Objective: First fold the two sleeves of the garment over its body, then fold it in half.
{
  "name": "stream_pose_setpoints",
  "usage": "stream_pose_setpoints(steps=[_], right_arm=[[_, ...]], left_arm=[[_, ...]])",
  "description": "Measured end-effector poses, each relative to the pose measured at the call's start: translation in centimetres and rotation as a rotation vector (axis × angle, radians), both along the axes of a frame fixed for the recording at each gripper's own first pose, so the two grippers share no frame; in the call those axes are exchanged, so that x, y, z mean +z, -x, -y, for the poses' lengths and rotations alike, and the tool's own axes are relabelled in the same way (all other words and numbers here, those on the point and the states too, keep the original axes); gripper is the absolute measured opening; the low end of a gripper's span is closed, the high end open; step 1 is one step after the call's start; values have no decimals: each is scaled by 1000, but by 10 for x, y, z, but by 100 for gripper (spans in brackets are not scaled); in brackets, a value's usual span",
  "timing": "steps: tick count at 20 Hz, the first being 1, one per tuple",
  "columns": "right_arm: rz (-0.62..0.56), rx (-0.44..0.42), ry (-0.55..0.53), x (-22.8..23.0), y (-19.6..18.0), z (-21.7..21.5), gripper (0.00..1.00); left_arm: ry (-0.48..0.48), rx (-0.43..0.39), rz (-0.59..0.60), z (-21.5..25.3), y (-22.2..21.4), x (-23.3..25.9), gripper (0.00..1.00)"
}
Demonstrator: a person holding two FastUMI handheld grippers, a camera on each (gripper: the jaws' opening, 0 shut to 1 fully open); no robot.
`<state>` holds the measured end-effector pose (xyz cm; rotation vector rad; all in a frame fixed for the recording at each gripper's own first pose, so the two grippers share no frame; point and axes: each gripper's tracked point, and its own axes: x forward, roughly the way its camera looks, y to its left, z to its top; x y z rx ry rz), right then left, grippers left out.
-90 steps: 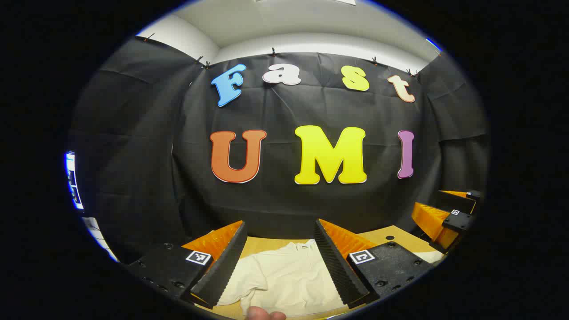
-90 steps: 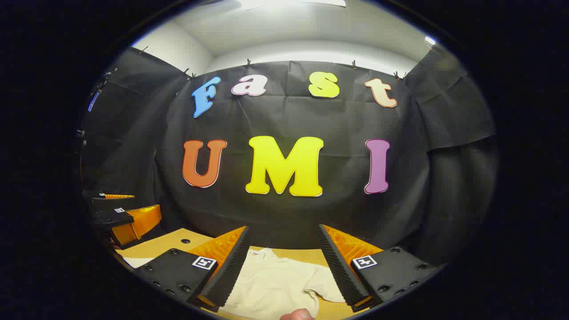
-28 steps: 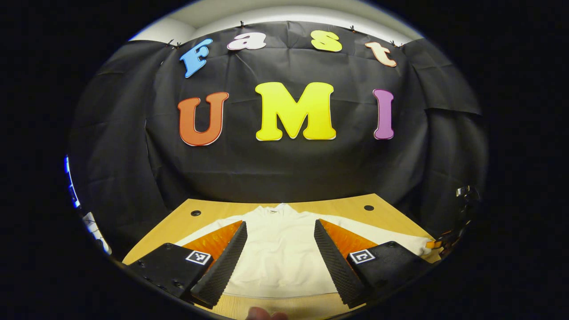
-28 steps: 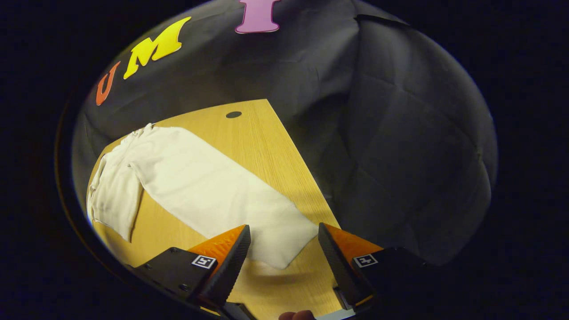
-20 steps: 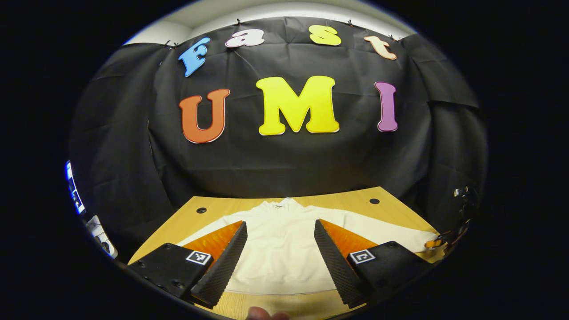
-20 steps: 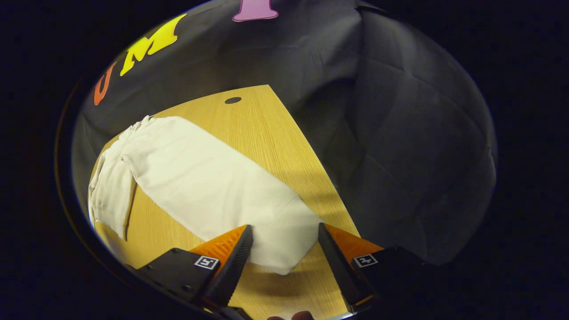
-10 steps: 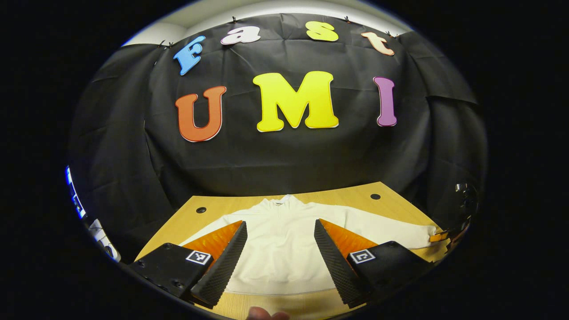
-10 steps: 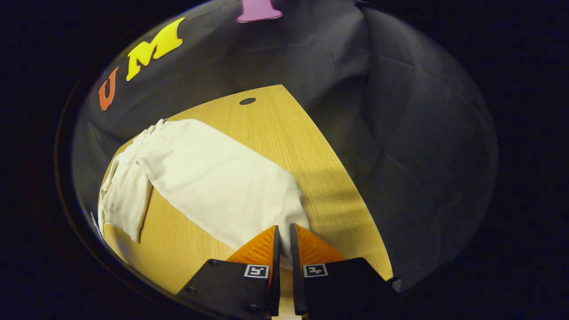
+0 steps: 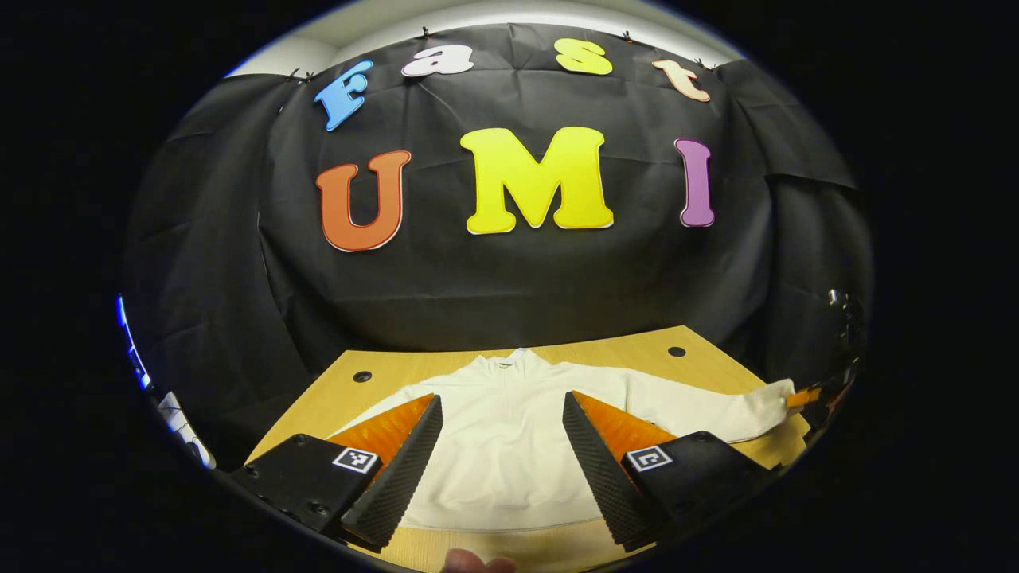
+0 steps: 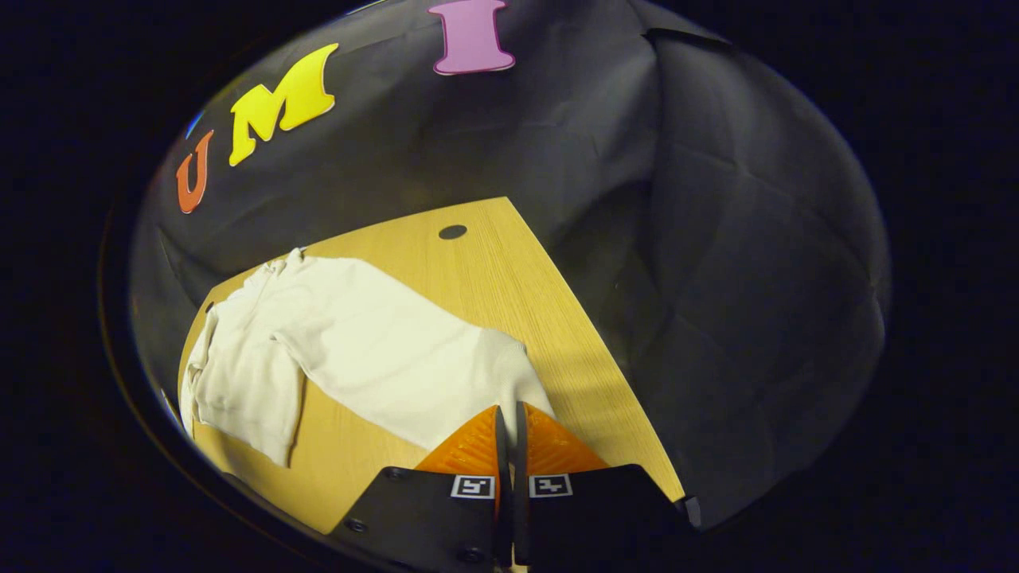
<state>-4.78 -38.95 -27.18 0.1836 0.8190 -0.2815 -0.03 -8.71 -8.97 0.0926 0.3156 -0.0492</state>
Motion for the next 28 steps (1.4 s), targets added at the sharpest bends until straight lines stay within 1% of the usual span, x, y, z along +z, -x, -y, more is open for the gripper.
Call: stream_pose_setpoints(steps=[2, 3, 6, 8, 9, 13, 15, 19, 23, 25, 28], right_arm=[[43, -1, -11, 36, -19, -18, 0], [69, 3, -12, 54, -35, -28, 1], [128, 54, 2, 99, -79, -66, 1], [152, 105, 29, 123, -105, -93, 1], [149, 131, 64, 132, -118, -103, 1], [180, 264, 102, 165, -174, -178, 1], [188, 332, 122, 173, -194, -217, 1], [194, 456, 122, 171, -230, -303, 1], [183, 570, 97, 153, -257, -399, 1], [166, 634, 80, 134, -267, -447, 1], [128, 695, 61, 97, -280, -501, 1]], left_arm=[[3, 4, 7, -8, 0, 0, 97], [12, 8, 8, -12, -2, -1, 97], [35, 25, 9, -28, -5, -4, 97], [44, 45, 12, -42, -7, -5, 97], [49, 53, 15, -49, -7, -5, 97], [63, 97, 30, -83, -2, 1, 97], [73, 131, 34, -106, 4, 1, 97], [87, 205, 24, -152, 18, -1, 97], [69, 256, 27, -186, 33, -1, 97], [60, 275, 24, -199, 40, -4, 97], [48, 303, 32, -216, 49, -6, 97]])
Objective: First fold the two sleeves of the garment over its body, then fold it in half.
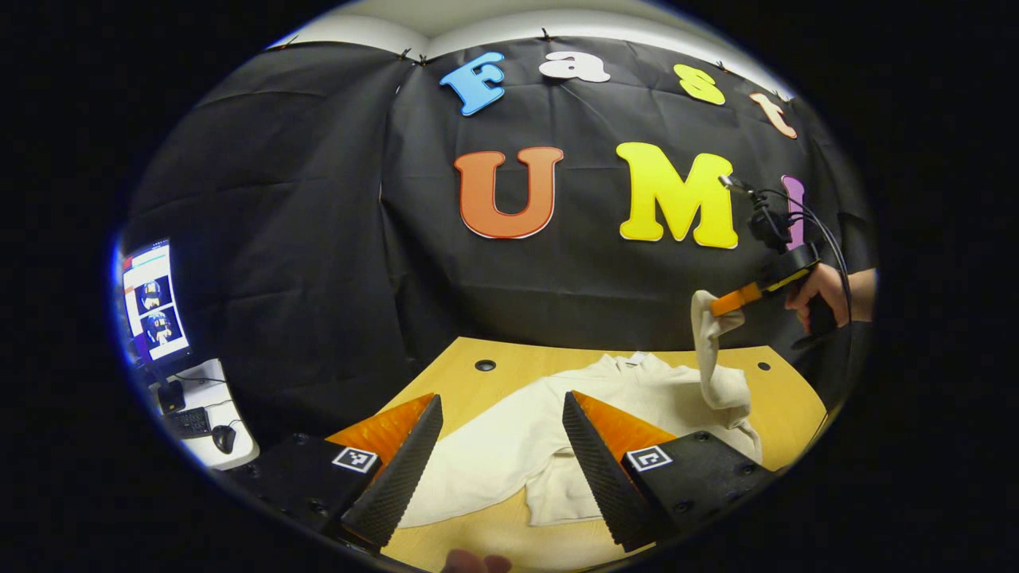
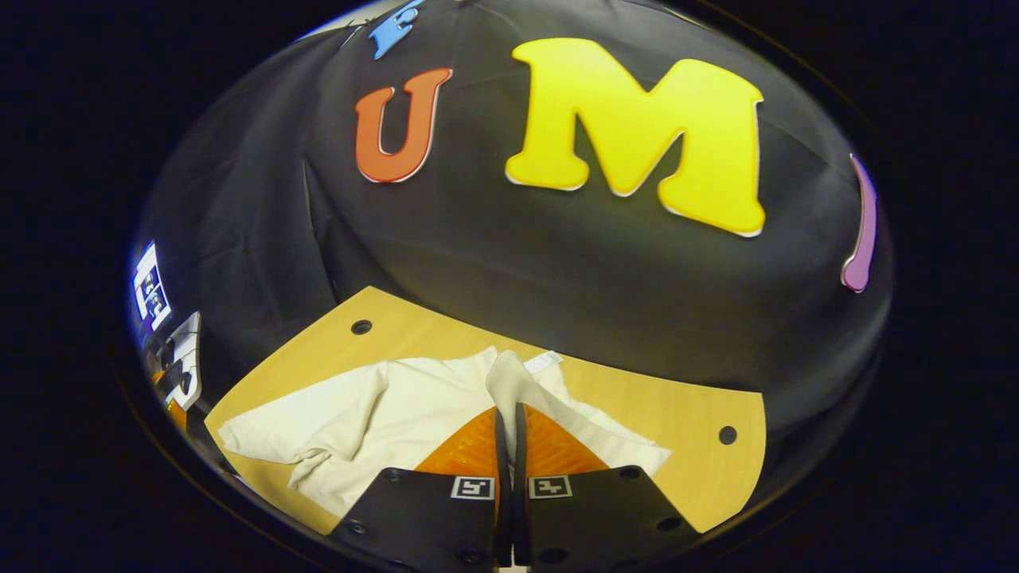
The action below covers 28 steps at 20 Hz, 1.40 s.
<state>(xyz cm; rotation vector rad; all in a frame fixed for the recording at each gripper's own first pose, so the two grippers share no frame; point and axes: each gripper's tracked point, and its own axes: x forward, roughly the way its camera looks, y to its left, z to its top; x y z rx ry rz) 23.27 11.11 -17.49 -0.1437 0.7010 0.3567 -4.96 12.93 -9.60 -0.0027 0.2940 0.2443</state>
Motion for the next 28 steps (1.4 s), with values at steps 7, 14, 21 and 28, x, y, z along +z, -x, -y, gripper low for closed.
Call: stream_pose_setpoints(steps=[7, 14, 21, 28], right_arm=[[-85, 99, -3, -88, -16, -111, 1], [-126, 145, 58, -168, -31, -179, 0], [-156, 111, -110, -165, -29, -206, 35], [-59, 141, -145, -111, -8, -197, 73]], left_arm=[[4, 31, -11, -14, 4, -11, 97], [-10, 54, -10, -32, 3, -12, 97], [10, -4, -25, -18, -2, -24, 97], [-15, -16, -32, -22, 2, -31, 97]])
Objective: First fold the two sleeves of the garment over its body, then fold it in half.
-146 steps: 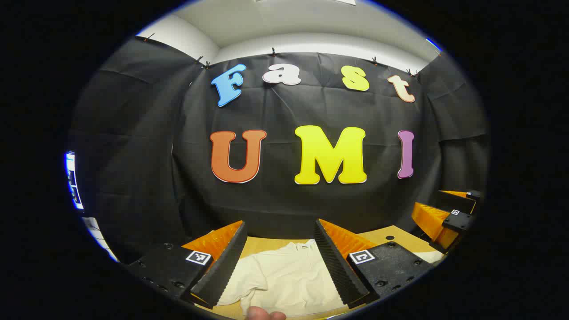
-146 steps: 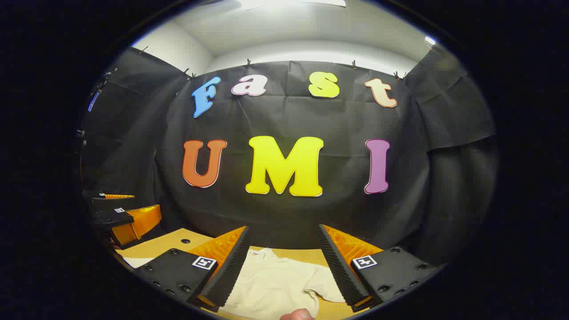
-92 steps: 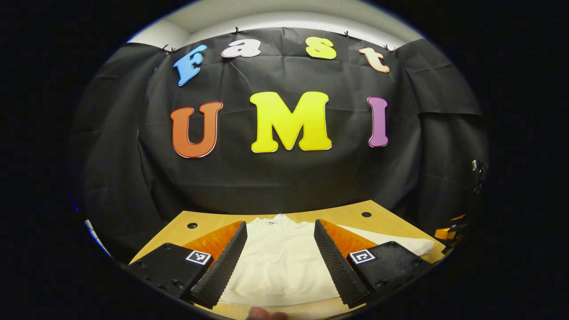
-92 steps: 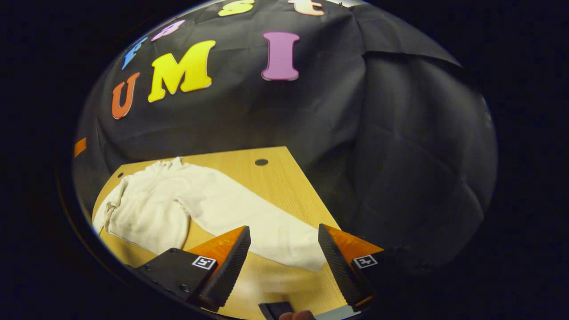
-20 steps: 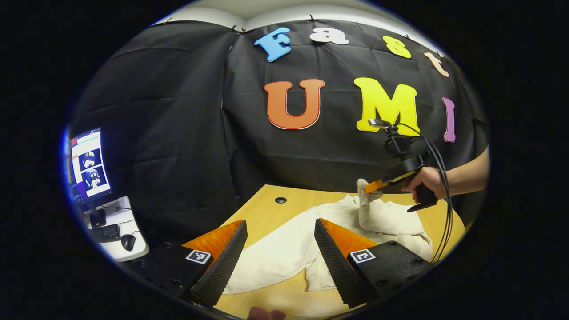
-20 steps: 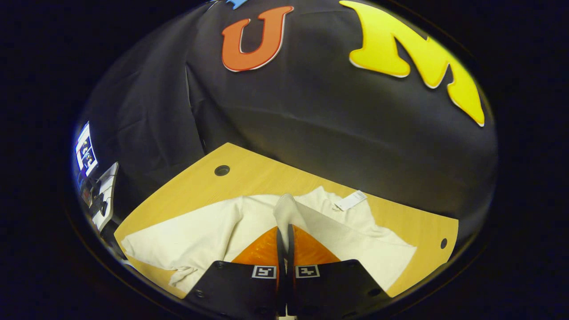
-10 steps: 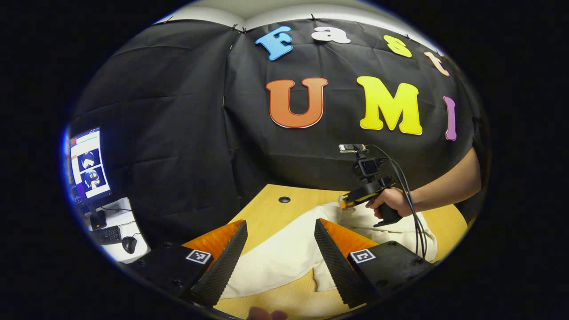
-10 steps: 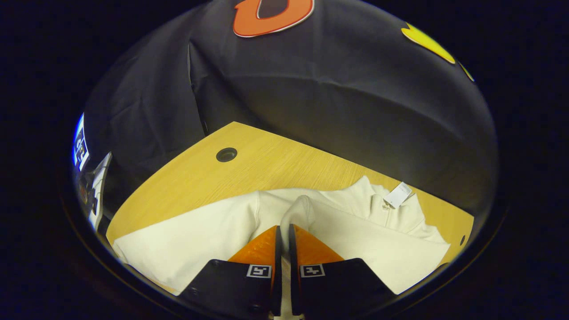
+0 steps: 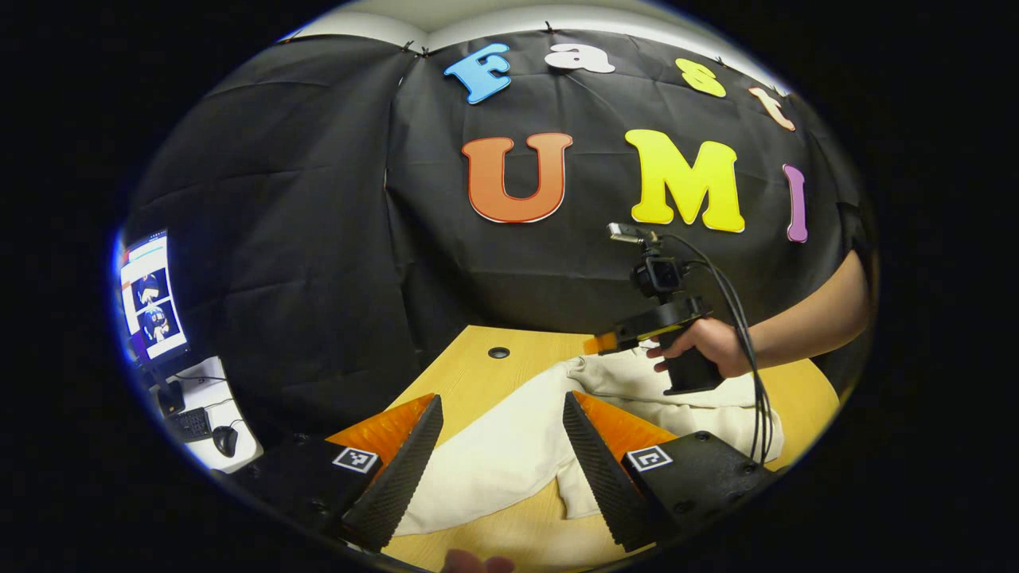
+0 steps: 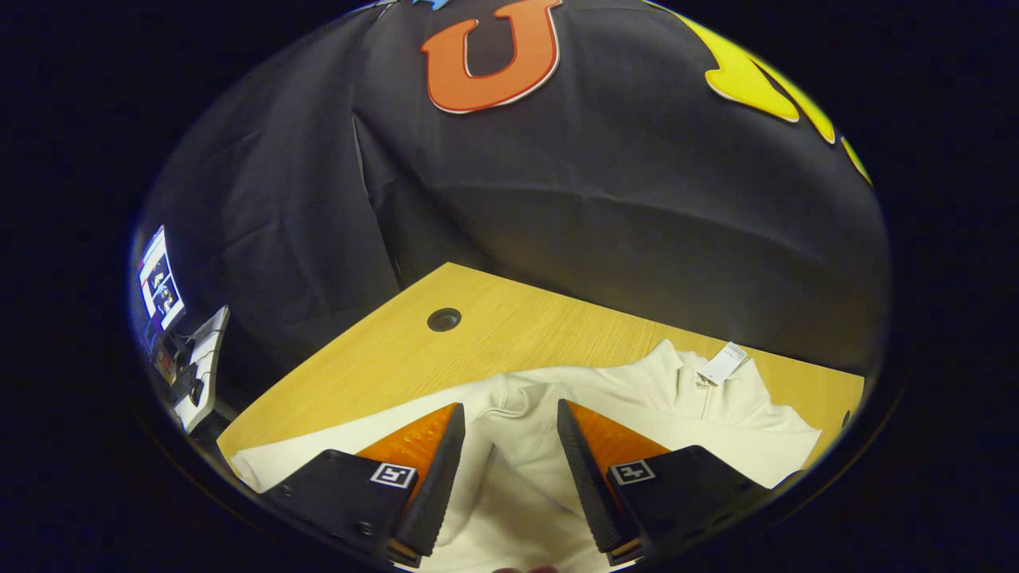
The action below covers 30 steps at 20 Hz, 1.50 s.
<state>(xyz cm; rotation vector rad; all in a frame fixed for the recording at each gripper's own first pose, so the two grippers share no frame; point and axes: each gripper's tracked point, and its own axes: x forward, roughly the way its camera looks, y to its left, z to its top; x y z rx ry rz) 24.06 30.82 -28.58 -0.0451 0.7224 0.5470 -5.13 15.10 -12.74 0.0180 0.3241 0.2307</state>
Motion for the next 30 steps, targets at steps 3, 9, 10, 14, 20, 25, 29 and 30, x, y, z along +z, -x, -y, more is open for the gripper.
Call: stream_pose_setpoints(steps=[3, 9, 10, 14, 20, 25, 29, 30], right_arm=[[74, -12, -39, 42, 21, 17, 84], [272, -50, -84, 128, 91, 78, 92], [278, -47, -80, 136, 103, 88, 92], [305, -48, -97, 160, 134, 116, 92], [271, -32, -68, 153, 177, 138, 92], [264, -27, -42, 153, 197, 153, 92], [243, -30, -22, 152, 204, 160, 92], [242, -35, -16, 153, 203, 162, 92]], left_arm=[[-36, -8, -1, -5, 9, -7, 97], [-59, -42, 26, -9, 27, -14, 98], [-62, -43, 19, -12, 31, -18, 97], [-112, -38, -35, -34, 49, -37, 99], [-101, -21, -154, -70, 80, -83, 99], [-80, 10, -274, -107, 103, -133, 100], [-81, 3, -348, -137, 107, -174, 100], [-74, 4, -360, -143, 106, -182, 100]])
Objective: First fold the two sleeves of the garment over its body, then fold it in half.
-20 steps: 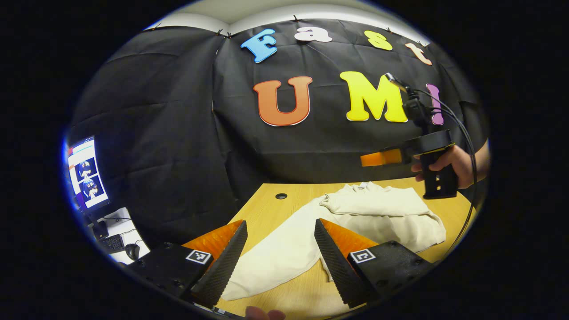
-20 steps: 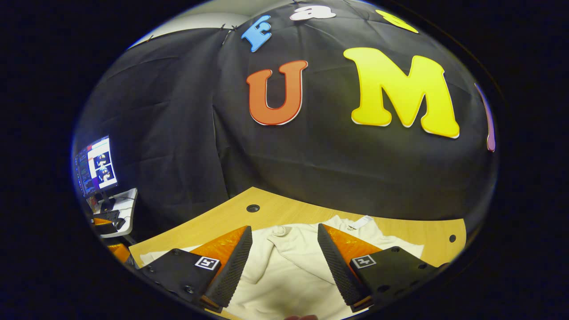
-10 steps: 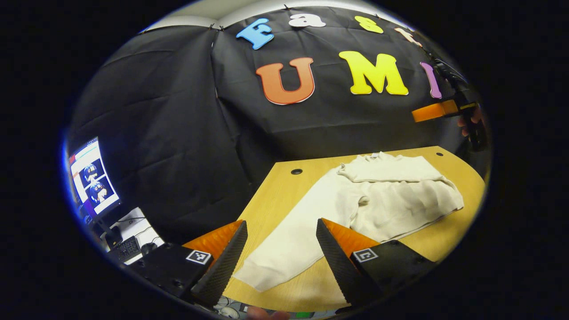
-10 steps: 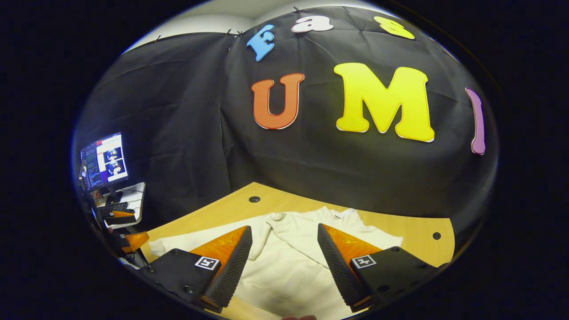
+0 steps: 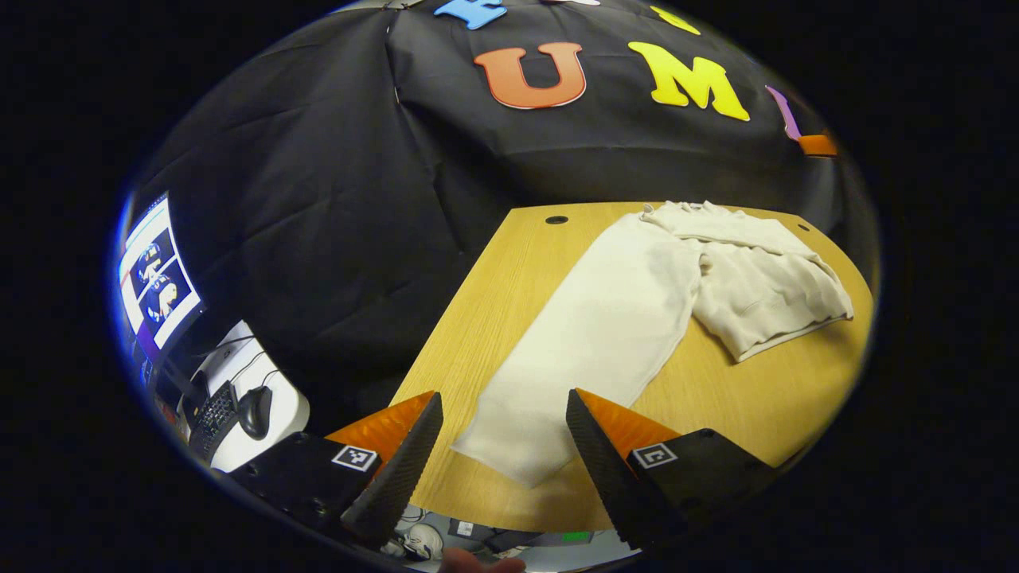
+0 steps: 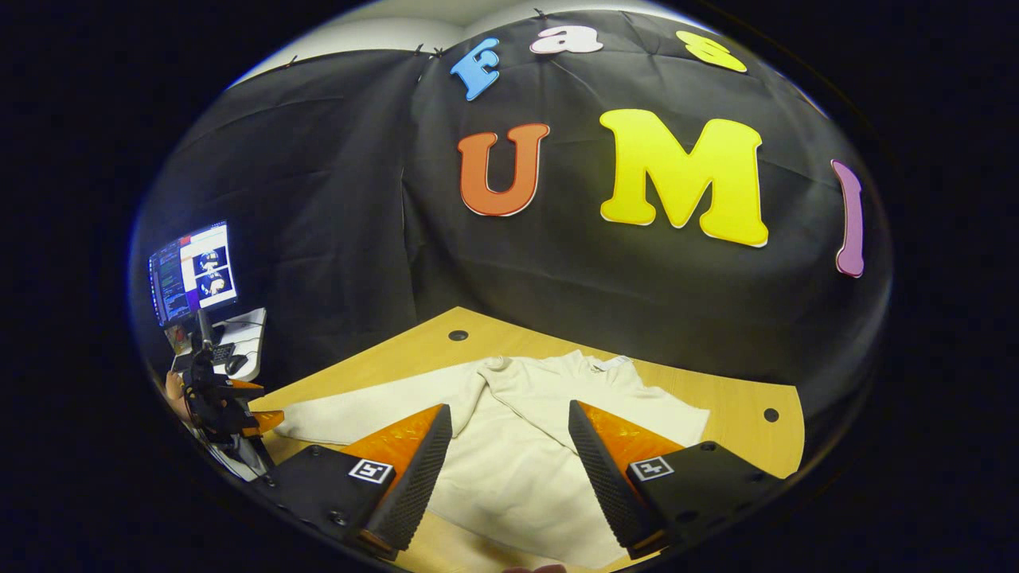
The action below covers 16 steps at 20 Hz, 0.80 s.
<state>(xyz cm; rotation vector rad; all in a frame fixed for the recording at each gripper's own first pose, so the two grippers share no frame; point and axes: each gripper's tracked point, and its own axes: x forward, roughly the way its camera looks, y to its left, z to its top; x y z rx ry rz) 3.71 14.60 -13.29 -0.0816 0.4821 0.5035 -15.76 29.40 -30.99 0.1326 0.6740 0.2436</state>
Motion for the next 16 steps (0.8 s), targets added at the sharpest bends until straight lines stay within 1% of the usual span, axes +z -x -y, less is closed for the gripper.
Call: stream_pose_setpoints(steps=[2, 6, 7, 8, 10, 11, 12, 13, 14, 15, 16], right_arm=[[-2, -11, 13, 1, 1, 5, 92], [-9, -29, 33, 0, 4, 7, 92], [-14, -30, 36, -1, 6, 7, 92], [-17, -32, 37, -1, 7, 6, 92], [-25, -41, 24, -2, 7, 2, 92], [-27, -45, 19, -2, 8, 1, 92], [-27, -45, 16, -1, 8, 0, 92], [-26, -43, 16, -2, 9, -1, 92], [-24, -40, 19, -1, 10, 0, 92], [-23, -36, 21, 0, 13, 0, 92], [-23, -35, 21, 1, 14, 1, 92]], left_arm=[[23, 6, -31, -9, 1, -14, 100], [99, -17, -93, -5, 6, -36, 100], [114, -29, -81, -4, 3, -36, 100], [143, -23, -87, -2, 5, -40, 100], [212, 15, -72, 0, 7, -43, 92], [220, 24, -71, 0, 7, -41, 87], [221, 25, -75, 2, 8, -41, 87], [221, 15, -83, 6, 6, -42, 84], [225, 3, -89, 10, 5, -40, 79], [230, -7, -92, 14, 4, -41, 65], [234, -14, -95, 15, 3, -41, 59]])
